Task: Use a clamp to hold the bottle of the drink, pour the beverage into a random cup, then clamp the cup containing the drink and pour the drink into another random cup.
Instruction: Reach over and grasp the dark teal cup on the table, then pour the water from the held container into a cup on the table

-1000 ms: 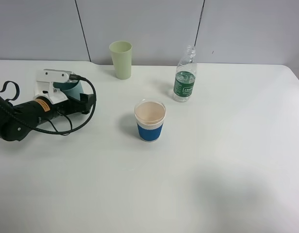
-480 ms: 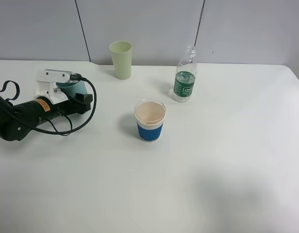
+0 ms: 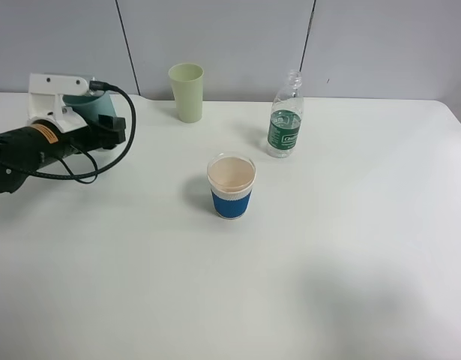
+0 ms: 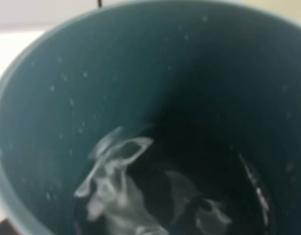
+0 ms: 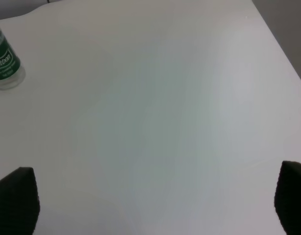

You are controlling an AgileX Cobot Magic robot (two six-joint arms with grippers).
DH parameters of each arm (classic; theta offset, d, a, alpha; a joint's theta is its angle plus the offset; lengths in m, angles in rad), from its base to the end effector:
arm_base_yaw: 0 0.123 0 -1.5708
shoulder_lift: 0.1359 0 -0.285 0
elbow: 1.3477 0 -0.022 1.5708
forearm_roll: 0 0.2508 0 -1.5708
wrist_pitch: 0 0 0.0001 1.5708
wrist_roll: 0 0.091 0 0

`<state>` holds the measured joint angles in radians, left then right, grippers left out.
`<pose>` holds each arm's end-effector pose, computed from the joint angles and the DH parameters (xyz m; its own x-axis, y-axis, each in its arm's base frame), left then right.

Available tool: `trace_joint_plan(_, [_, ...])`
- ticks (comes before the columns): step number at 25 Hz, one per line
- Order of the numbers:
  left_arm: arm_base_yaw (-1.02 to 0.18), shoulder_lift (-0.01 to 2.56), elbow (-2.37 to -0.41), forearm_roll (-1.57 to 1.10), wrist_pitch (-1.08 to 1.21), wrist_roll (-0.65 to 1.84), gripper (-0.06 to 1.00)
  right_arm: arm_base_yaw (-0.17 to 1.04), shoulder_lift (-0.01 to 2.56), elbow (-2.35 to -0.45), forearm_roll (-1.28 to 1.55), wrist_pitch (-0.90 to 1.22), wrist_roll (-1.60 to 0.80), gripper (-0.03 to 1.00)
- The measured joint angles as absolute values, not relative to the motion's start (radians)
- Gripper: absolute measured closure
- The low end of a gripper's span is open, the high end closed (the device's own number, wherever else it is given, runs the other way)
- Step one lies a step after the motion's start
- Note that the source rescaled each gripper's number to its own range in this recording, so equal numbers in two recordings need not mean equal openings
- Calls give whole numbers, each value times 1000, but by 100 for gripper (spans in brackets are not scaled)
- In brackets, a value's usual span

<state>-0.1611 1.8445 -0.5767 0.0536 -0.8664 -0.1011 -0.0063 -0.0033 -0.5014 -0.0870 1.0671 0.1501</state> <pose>0.3110 -0.0543 0.1326 -0.3182 -0.0154 -0.9479 0.1779 0.9811 -0.0757 -0.0060 -0.0069 0.2774 -0.4454 0.1103 -0.8885 0.1227 0.9905 0.0614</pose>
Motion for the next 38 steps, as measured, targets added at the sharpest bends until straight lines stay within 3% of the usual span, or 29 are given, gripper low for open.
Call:
trace_joint_plan(7, [-243, 1732, -598, -316, -811, 225, 93, -6, -3, -501, -87, 1067, 150, -3])
trace_joint_plan(12, [-323, 1723, -716, -624, -709, 577, 93, -6, -3, -501, -87, 1067, 150, -3])
trace_joint_plan(17, [-345, 1730, -851, -749, -576, 870, 93, -6, -3, -501, -87, 1067, 150, -3])
trace_joint_plan(30, [-345, 1825, -1028, -827, -439, 958, 93, -6, -3, -501, -87, 1067, 150, -3])
trace_joint_plan(38, [-345, 1902, -1147, -1058, -444, 1282, 93, -6, -3, -501, -87, 1068, 150, -3])
